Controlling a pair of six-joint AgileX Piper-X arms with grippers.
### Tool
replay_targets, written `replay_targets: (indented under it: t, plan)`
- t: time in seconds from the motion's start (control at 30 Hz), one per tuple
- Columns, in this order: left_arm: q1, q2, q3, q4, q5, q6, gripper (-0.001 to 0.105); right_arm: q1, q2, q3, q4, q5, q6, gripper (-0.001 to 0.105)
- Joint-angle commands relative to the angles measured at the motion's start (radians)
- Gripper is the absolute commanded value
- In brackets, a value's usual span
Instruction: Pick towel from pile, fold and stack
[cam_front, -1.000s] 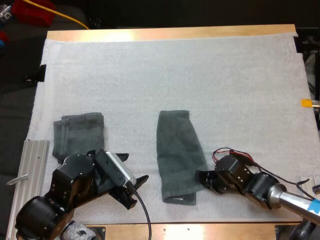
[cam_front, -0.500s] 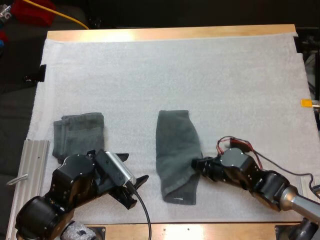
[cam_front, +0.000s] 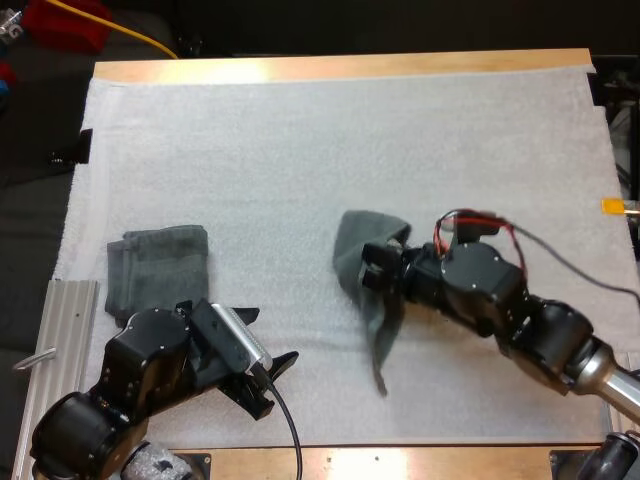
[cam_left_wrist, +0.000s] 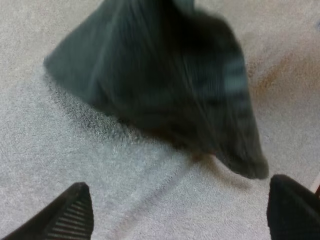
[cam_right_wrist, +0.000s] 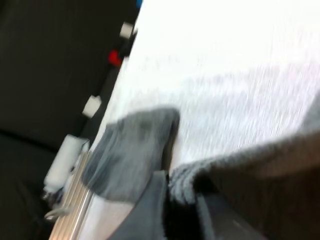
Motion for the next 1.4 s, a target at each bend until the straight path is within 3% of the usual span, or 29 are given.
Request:
replay_targets:
  t: [0.0, 0.23, 0.6, 0.77, 0.97, 1.1, 1.2, 1.37]
  plan:
    - [-0.003, -0.003, -0.007, -0.004, 0.007, -0.010, 0.069, -0.017, -0.011, -0.036, 0.038, 0.019, -0.051, 0.001]
    - [-0.003, -0.003, -0.007, -0.004, 0.007, -0.010, 0.069, -0.102, -0.008, -0.154, 0.102, 0.013, -0.122, 0.001]
    - [-0.003, -0.003, -0.007, -0.004, 0.007, -0.010, 0.069, -0.104, 0.154, -0.311, 0.091, -0.030, -0.162, 0.001]
    - [-0.003, -0.003, -0.007, -0.004, 0.007, -0.010, 0.069, -0.106, 0.231, -0.418, 0.091, -0.030, -0.229, 0.001]
    - [-0.003, -0.003, -0.007, -0.004, 0.007, -0.010, 0.069, -0.159, 0.292, -0.528, 0.091, -0.045, -0.254, 0.001]
    - [-0.003, -0.003, -0.007, -0.004, 0.007, -0.010, 0.069, -0.172, 0.294, -0.538, 0.125, -0.096, -0.254, 0.001]
    - [-0.003, -0.003, -0.007, -0.004, 0.007, -0.010, 0.069, -0.167, 0.297, -0.531, 0.245, -0.103, -0.255, 0.001]
    - [-0.003, -0.003, -0.007, -0.004, 0.007, -0.010, 0.069, -0.166, 0.302, -0.426, 0.341, -0.075, -0.273, 0.001]
